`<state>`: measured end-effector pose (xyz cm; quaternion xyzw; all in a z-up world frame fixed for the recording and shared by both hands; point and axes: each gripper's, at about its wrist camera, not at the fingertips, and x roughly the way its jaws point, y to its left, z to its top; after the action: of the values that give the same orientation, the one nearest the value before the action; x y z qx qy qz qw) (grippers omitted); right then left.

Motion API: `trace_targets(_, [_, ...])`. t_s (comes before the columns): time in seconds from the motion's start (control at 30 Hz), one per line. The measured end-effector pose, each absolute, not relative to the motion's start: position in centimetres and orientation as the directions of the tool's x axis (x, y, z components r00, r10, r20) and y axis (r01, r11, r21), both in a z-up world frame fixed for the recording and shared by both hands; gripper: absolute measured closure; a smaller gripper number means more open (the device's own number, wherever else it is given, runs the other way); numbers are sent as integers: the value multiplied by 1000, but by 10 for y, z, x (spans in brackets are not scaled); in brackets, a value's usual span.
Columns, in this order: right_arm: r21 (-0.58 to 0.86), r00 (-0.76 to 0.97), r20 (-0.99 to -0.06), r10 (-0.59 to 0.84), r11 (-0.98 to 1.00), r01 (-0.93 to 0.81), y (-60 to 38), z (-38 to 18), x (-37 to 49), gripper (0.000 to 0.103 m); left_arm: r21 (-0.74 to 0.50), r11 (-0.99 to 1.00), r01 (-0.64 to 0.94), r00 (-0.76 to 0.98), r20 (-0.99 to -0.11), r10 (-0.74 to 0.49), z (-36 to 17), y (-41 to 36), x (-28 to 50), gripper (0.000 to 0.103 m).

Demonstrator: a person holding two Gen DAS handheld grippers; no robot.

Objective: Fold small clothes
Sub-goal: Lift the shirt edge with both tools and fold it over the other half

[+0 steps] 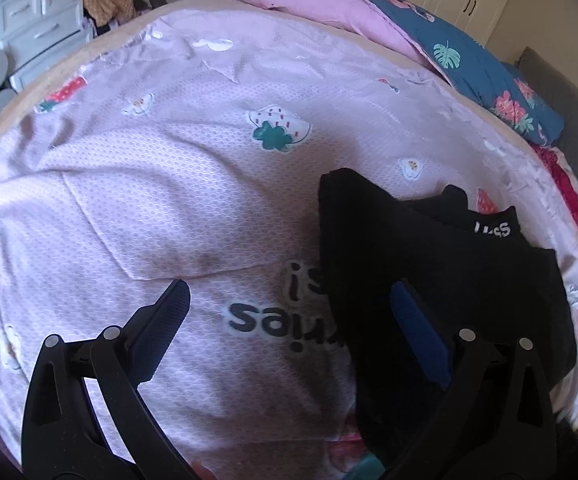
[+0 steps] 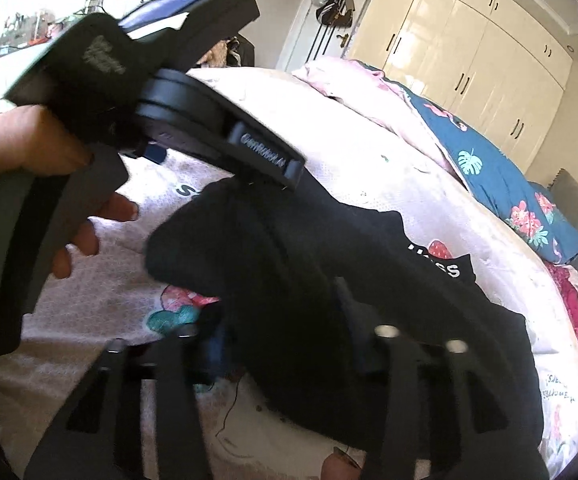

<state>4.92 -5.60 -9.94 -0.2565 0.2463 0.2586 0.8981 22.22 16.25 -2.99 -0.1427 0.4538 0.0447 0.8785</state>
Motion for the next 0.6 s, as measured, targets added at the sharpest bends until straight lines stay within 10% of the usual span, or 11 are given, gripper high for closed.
trace_targets(0.33, [-292,765,-521,379,763,-577,-76,-82,42,95,-308,938,-158,557,-812,-173,-37,141,239,10])
trace_targets(0.6, [-243,778,-494,388,798,-552,-98,-64,41,95,-431,896,-108,579,-760,-295,-23,115,242,80])
